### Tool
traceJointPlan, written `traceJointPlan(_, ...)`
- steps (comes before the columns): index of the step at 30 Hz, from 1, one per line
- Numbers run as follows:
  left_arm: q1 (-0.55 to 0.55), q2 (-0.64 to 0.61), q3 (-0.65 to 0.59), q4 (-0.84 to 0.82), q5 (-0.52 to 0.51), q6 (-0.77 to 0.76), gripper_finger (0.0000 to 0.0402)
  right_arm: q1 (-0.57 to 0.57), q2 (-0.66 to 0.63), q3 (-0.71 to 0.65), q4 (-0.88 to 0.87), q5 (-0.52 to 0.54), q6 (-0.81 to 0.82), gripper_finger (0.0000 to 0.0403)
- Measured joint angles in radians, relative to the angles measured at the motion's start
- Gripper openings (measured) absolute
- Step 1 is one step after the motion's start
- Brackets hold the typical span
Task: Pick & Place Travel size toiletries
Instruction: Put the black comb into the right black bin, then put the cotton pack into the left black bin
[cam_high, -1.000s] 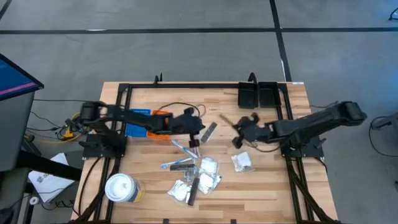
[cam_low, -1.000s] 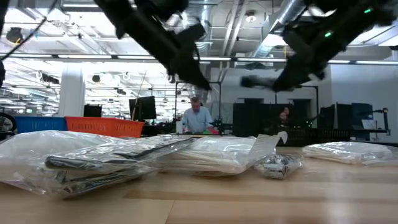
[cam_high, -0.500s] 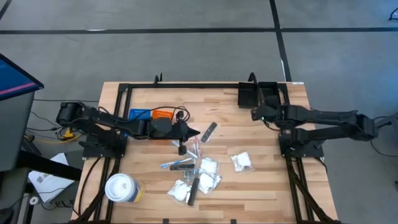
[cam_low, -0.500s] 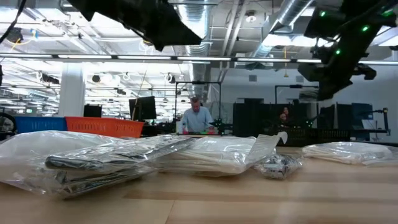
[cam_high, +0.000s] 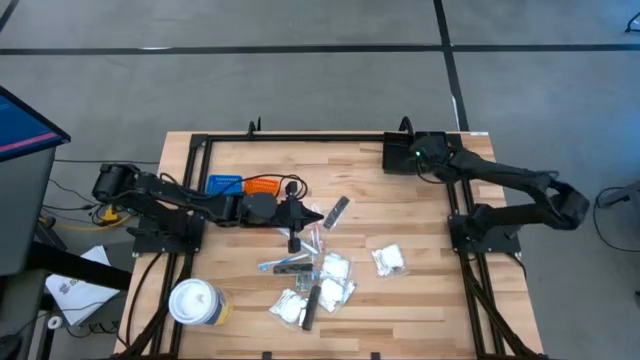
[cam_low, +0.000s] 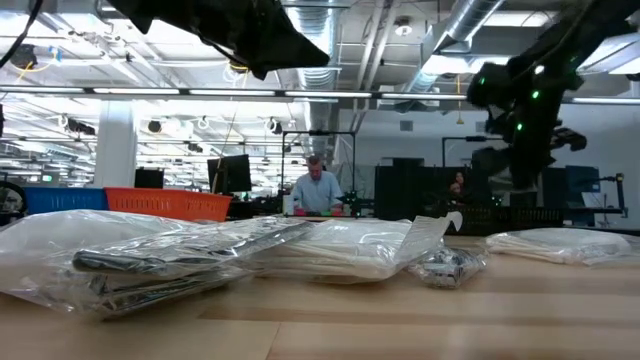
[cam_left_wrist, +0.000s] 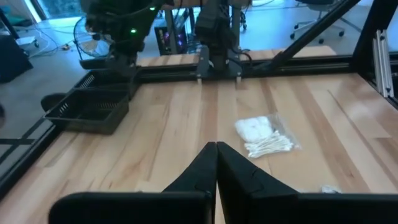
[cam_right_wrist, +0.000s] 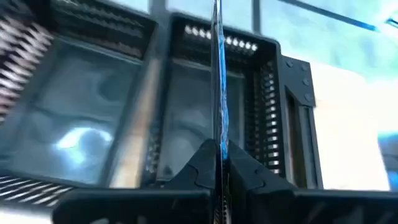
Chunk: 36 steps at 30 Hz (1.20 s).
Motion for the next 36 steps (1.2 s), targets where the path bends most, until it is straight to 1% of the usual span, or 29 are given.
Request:
traceJointPlan(3,0.000,0.016,0.001,0.005,0.000,-0.001,0.0001,-0.059,0.071,0.000,0.039,0.001,-0.032,0.0002)
traceJointPlan(4,0.000,0.020,0.001,0.002,0.000,-0.002,0.0001,-0.069,0.091,0.000,0.043,0.015,-0.038,0.0002)
traceJointPlan(6,0.000,0.026,0.001,0.004,0.000,-0.005,0.0001,-0.066,0.118,0.012,0.028,0.046,-0.035,0.0003)
traceJointPlan(8,0.001,0.032,0.001,0.003,0.000,-0.008,0.0001,-0.062,0.144,0.032,0.058,0.024,-0.057,0.0006)
traceJointPlan(10,0.001,0.033,0.000,0.002,0.001,-0.008,0.0001,-0.068,0.159,0.036,0.049,0.023,-0.059,0.0012)
traceJointPlan(13,-0.002,0.032,0.001,0.002,0.006,-0.016,0.0001,-0.073,0.186,0.042,0.055,0.028,-0.067,0.0031)
traceJointPlan(15,-0.004,0.032,0.001,0.004,0.007,-0.021,0.0001,-0.079,0.201,0.042,0.057,0.014,-0.070,0.0050)
traceJointPlan(19,-0.009,0.032,0.001,0.003,0.007,-0.021,0.0001,-0.079,0.216,0.042,0.054,0.030,-0.068,0.0092)
traceJointPlan(25,-0.009,0.032,0.001,0.003,0.007,-0.021,0.0001,-0.066,0.209,0.042,0.052,0.035,-0.062,0.0164)
traceJointPlan(29,-0.009,0.032,0.001,0.003,0.007,-0.020,0.0001,-0.054,0.178,0.042,0.054,0.032,-0.080,0.0201)
traceJointPlan(32,-0.009,0.032,0.001,0.003,0.007,-0.017,0.0001,-0.041,0.134,0.042,0.055,0.032,-0.096,0.0216)
traceJointPlan(36,-0.009,0.032,0.001,0.003,0.007,-0.016,0.0001,0.000,0.066,0.042,0.056,0.028,-0.126,0.0220)
